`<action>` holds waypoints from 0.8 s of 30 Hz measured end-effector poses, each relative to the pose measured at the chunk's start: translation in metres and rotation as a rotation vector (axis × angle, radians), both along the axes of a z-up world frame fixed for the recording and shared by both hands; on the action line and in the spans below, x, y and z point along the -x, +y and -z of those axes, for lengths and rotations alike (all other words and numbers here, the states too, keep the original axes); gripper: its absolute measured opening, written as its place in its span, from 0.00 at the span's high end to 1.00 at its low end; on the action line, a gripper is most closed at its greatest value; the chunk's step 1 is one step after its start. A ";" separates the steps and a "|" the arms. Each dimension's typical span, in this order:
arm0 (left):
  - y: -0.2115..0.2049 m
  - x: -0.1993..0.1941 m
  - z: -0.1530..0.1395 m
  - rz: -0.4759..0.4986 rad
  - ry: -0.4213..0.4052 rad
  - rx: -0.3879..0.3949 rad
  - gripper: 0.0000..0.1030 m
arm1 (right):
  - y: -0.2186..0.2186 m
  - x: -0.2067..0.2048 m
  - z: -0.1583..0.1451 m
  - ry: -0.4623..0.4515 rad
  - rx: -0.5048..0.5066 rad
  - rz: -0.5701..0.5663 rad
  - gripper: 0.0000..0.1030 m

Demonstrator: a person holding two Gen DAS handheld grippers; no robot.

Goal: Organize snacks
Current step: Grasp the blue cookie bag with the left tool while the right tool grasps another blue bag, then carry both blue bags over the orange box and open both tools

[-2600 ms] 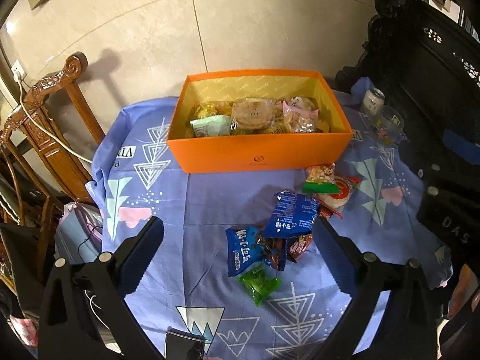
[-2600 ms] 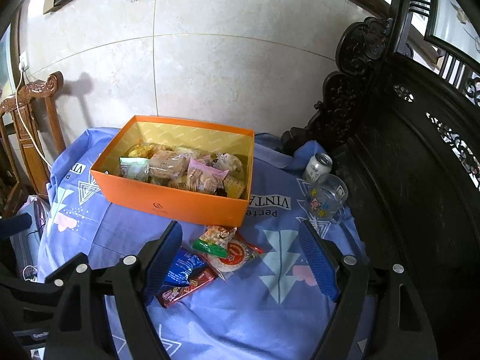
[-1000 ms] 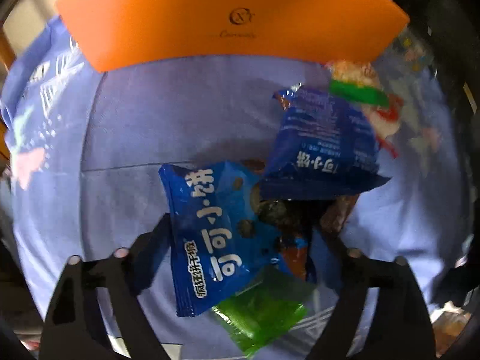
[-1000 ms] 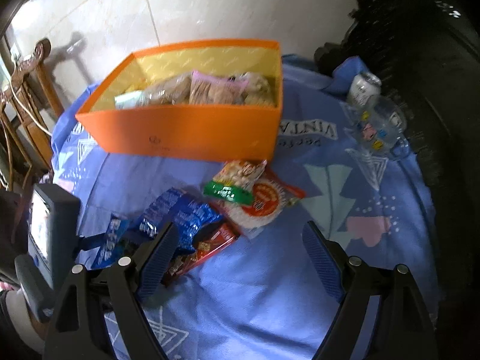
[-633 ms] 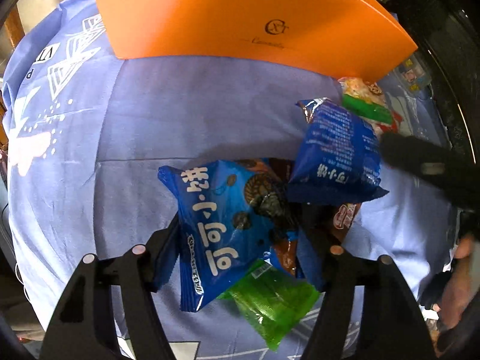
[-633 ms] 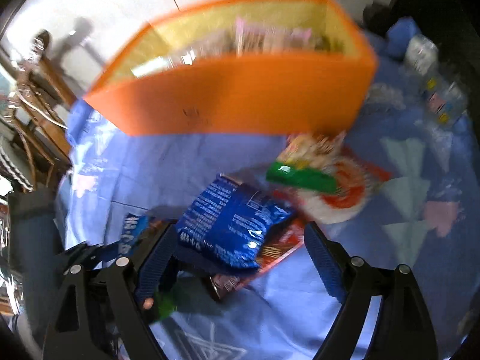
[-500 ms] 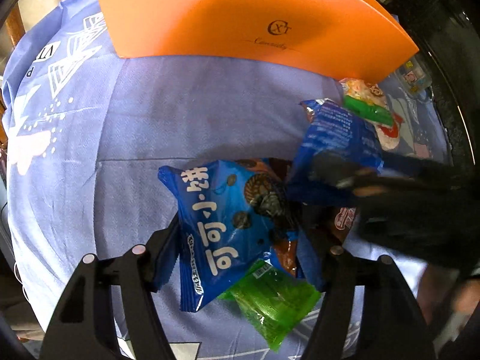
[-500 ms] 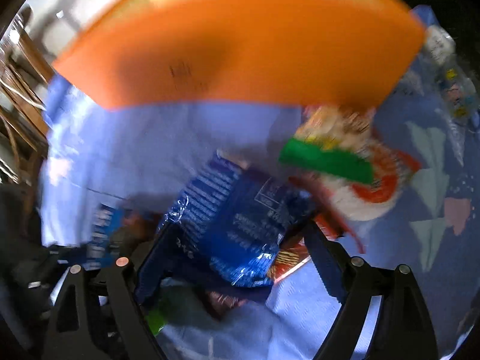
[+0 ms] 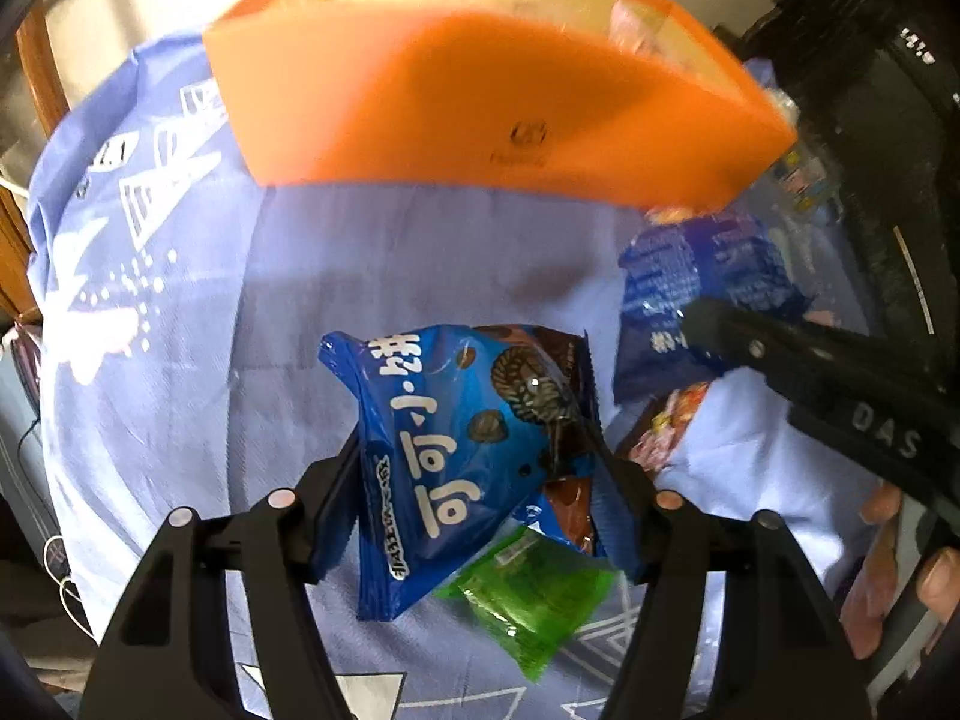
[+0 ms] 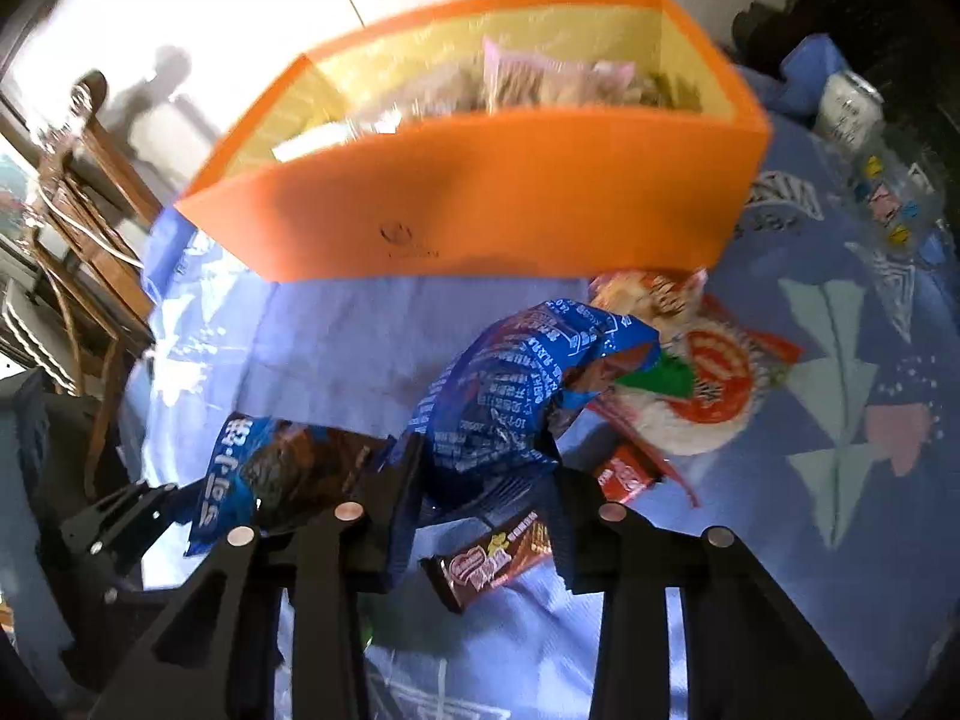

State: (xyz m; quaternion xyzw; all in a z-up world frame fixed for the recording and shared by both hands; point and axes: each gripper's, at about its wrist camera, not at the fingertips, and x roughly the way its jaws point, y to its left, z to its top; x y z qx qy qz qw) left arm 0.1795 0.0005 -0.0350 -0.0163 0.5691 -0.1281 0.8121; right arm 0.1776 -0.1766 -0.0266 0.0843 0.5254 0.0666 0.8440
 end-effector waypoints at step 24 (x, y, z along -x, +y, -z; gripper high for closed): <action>-0.011 -0.160 -0.114 -0.115 -0.256 -0.053 0.13 | -0.056 -0.107 -0.104 -0.228 -0.151 0.156 0.36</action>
